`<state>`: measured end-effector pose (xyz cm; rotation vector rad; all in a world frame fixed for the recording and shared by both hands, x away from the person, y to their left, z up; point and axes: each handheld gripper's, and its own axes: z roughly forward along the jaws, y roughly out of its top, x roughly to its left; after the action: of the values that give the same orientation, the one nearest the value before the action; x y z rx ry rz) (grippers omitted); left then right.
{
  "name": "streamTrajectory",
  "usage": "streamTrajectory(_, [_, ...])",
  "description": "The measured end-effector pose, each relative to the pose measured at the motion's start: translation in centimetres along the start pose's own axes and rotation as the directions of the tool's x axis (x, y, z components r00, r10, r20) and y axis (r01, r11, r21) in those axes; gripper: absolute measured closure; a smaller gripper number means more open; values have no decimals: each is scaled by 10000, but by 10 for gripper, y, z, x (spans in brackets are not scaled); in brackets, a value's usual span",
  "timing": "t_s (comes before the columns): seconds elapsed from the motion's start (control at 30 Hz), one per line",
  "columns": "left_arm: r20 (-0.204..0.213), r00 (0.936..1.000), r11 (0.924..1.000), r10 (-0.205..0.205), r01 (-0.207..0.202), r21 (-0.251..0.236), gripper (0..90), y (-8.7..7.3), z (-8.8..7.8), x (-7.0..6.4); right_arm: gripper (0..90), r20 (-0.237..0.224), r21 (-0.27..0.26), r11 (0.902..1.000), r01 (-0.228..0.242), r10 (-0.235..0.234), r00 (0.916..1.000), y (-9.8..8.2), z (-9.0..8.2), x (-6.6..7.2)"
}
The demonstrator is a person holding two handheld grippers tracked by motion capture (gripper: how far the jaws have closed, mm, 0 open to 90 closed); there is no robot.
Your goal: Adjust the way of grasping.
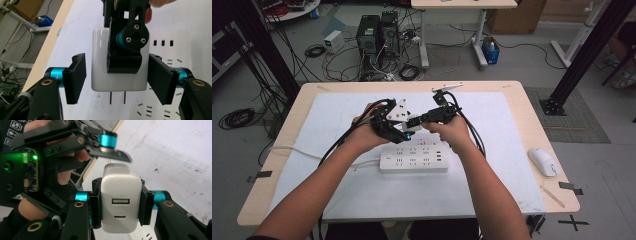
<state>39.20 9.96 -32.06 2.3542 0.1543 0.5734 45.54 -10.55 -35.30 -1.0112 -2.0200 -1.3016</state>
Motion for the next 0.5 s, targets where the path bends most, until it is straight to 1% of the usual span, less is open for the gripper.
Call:
streamTrajectory(0.07, [47, 10000, 10000, -45, 45, -26, 324, 0, 0, 0, 624, 124, -27, 10000, -25, 25, 9999, 0, -1, -1])
streamTrajectory(0.1, [59, 10000, 10000, -43, 43, -8, 317, 0, -1, 1, 624, 101, -83, 9999, -103, 104, 9999, 0, -2, -1])
streamTrajectory(0.2, [131, 9999, 9999, -105, 104, 69, 301, -1, -1, 1, 624, 291, -191, 9998, -55, 61, 9996, 0, -4, -1])
streamTrajectory(0.27, [81, 9996, 9995, -277, 276, 173, 292, -1, -2, 2, 624, 431, -231, 9997, -16, 25, 9991, -1, -7, -1])
streamTrajectory(0.3, [82, 9990, 9988, -433, 431, 213, 274, -1, -2, 2, 624, 498, -212, 9998, -28, 39, 9987, -1, -7, -1])
streamTrajectory(0.33, [88, 9981, 9978, -610, 607, 267, 269, -1, -3, 3, 624, 562, -204, 9998, 75, -63, 9984, -1, -8, -1])
streamTrajectory(0.4, [119, 9973, 9967, -731, 726, 356, 256, -2, -4, 5, 624, 925, -140, 9998, 156, -143, 9956, -1, -10, 1])
streamTrajectory(0.43, [45, 9970, 9961, -775, 772, 415, 254, -2, -5, 5, 624, 1023, -115, 9997, 215, -202, 9945, -2, -11, 1])
streamTrajectory(0.5, [87, 9959, 9944, -897, 891, 565, 232, -4, -6, 7, 624, 1216, -94, 9994, 345, -331, 9920, -2, -12, 2])
